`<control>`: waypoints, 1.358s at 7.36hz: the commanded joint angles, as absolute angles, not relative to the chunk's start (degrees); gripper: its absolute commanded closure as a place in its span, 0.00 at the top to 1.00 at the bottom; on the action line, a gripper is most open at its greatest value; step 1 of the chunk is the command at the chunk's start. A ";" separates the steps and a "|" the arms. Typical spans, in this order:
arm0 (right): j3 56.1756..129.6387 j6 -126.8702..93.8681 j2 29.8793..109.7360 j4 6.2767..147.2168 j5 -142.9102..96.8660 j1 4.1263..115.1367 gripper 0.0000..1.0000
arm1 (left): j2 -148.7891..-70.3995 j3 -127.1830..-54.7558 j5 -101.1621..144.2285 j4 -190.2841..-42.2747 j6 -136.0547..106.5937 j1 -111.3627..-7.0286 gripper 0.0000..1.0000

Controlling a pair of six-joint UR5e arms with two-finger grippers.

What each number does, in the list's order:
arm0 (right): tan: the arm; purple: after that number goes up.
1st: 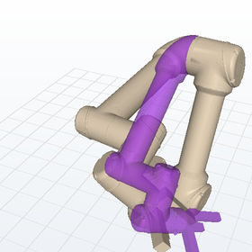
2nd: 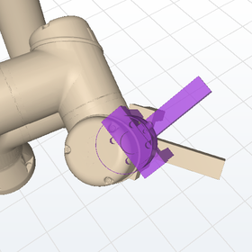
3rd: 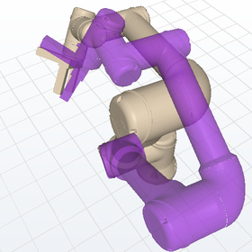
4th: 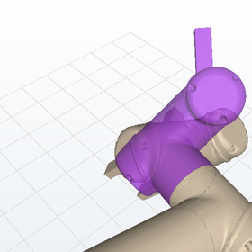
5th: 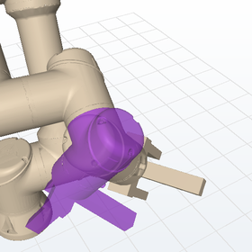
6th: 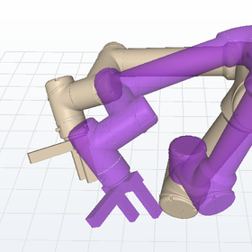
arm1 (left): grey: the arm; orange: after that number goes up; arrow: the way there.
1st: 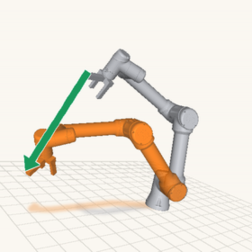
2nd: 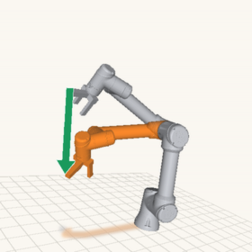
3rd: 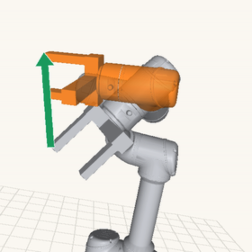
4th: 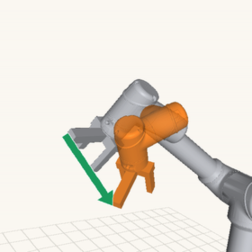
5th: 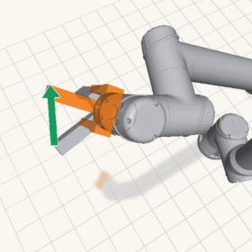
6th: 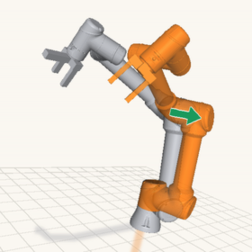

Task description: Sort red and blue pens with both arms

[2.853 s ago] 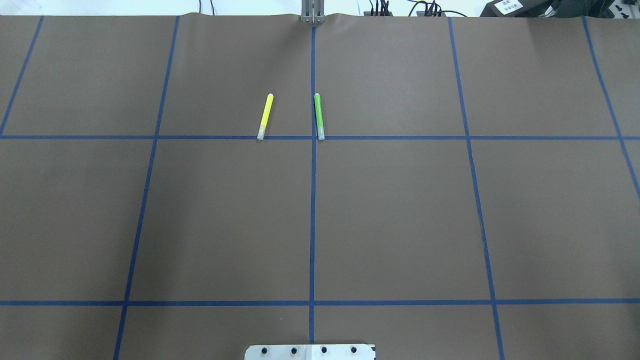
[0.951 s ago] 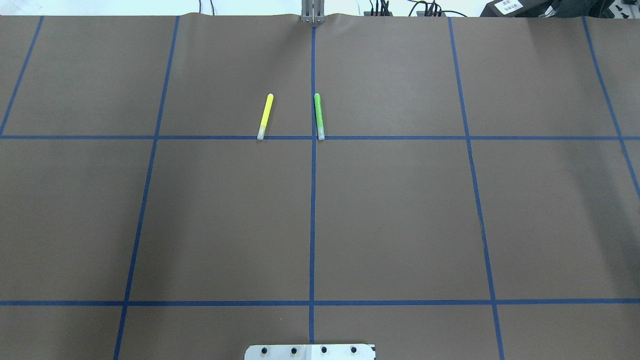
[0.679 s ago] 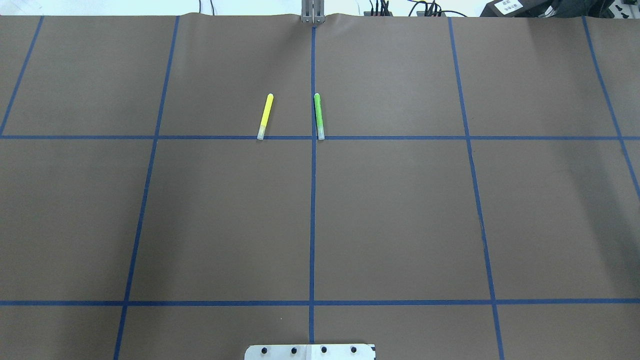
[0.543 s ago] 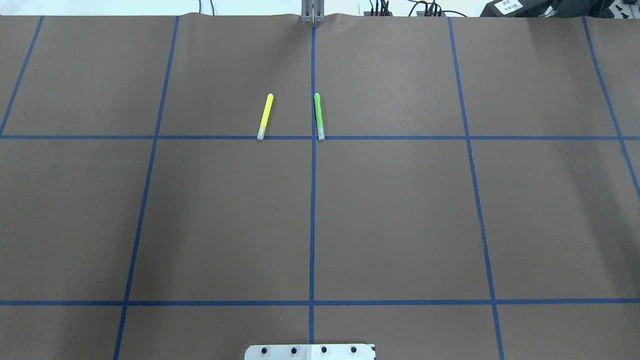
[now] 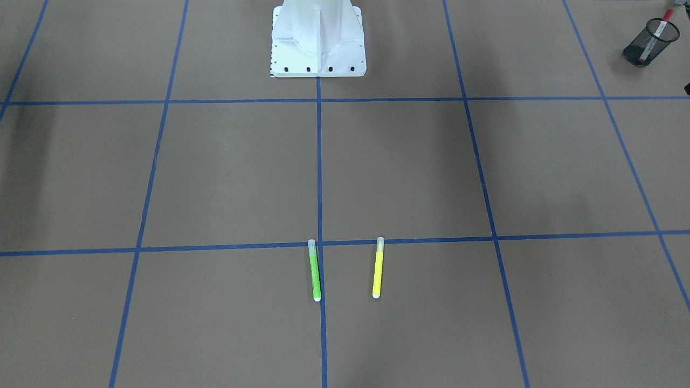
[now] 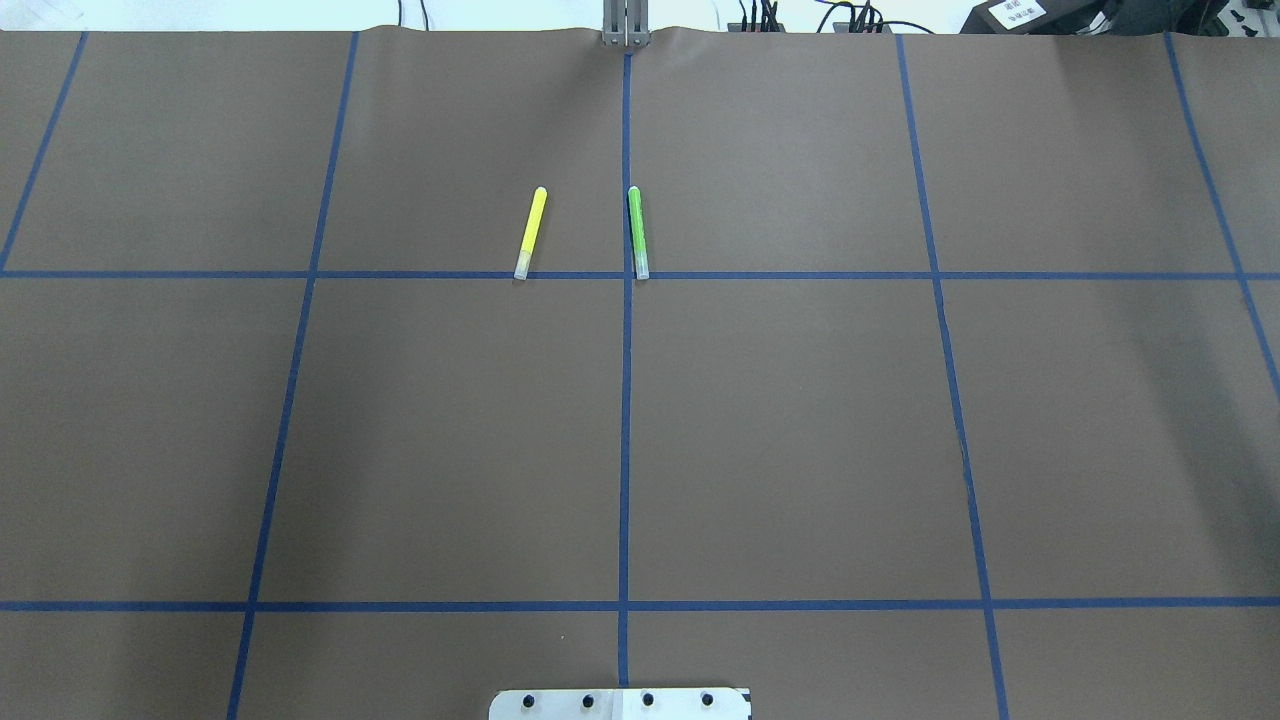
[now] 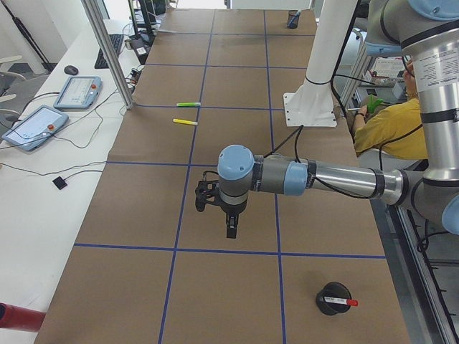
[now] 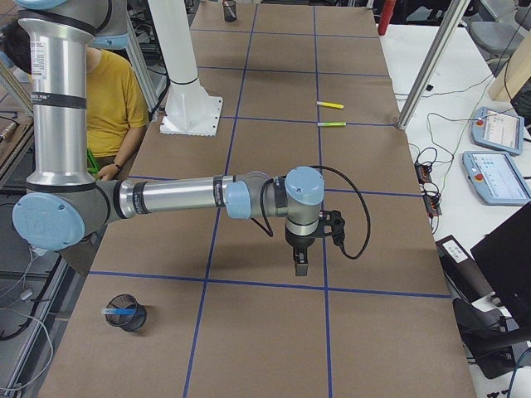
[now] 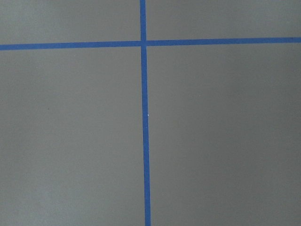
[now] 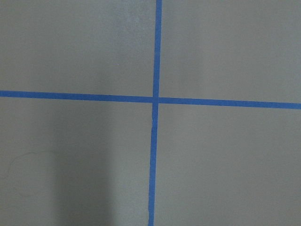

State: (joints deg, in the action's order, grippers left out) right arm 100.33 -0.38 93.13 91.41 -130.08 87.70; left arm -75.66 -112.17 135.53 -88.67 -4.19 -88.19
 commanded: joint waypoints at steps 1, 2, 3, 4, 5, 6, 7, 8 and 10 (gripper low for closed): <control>100.55 2.11 93.34 91.58 -130.43 87.63 0.99 | -76.29 -111.97 135.53 -88.68 -3.96 -88.16 1.00; 100.55 2.11 93.34 91.41 -130.43 87.63 0.99 | -76.12 -112.06 135.53 -88.77 -3.96 -88.24 1.00; 100.46 2.11 93.43 91.23 -130.43 87.63 0.99 | -76.03 -111.10 135.53 -88.68 -3.87 -88.16 1.00; 100.55 2.11 93.43 91.14 -130.52 87.54 1.00 | -76.29 -110.66 135.53 -88.77 -3.87 -88.15 1.00; 100.55 1.94 93.43 91.06 -130.52 87.63 1.00 | -76.29 -111.61 135.61 -88.77 -3.87 -88.15 1.00; 100.55 1.93 93.43 91.05 -131.47 87.63 1.00 | -76.38 -111.62 135.53 -88.86 -3.78 -88.15 1.00; 100.55 1.85 93.43 91.05 -134.01 87.63 1.00 | -76.29 -111.45 135.53 -89.64 -3.87 -88.15 1.00; 100.37 1.67 93.43 90.88 -135.77 87.63 1.00 | -76.29 -111.27 135.53 -90.26 -3.78 -88.15 1.00; 100.28 1.50 93.34 90.97 -135.53 87.63 1.00 | -76.29 -111.36 135.53 -90.35 -3.78 -88.15 1.00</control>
State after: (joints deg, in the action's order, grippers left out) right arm 100.41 1.66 93.42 90.96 -135.39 87.63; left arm -76.29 -111.32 135.53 -90.17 -3.79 -88.15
